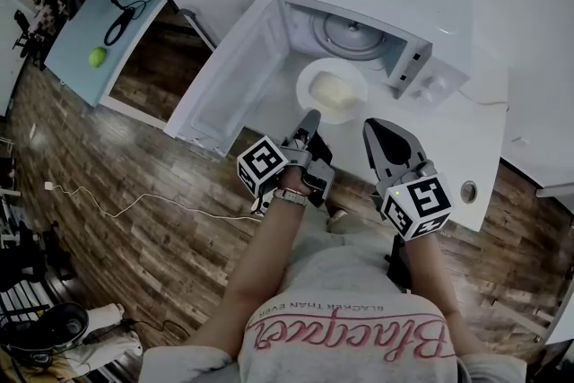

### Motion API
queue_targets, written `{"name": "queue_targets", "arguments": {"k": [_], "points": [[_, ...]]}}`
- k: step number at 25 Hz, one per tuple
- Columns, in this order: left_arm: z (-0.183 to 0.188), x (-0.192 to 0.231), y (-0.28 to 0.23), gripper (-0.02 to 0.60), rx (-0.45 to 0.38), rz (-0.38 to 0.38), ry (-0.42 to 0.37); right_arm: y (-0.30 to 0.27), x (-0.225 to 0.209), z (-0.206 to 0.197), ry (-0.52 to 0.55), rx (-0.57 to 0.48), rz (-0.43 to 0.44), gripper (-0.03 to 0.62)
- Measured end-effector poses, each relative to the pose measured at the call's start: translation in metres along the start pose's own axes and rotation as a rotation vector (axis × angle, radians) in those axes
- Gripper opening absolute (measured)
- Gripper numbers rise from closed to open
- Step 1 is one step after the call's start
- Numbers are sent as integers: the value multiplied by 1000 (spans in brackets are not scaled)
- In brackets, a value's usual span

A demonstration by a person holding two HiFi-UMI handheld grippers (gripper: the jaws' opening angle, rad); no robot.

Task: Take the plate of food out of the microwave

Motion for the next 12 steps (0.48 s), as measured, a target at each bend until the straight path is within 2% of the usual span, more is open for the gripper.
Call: {"name": "queue_targets", "arguments": {"k": [12], "points": [[0, -21, 20, 14, -9, 6, -9, 6, -3, 16, 20, -20, 13, 6]]}}
Point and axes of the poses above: the fingertips, and each gripper's own axes: y backward along the fingers, x to its left, z out of its top, the point moved 2 cm from there along y, backward along the fingers, and after that the axes turned 2 degrees about x, right-handed, at the moved point
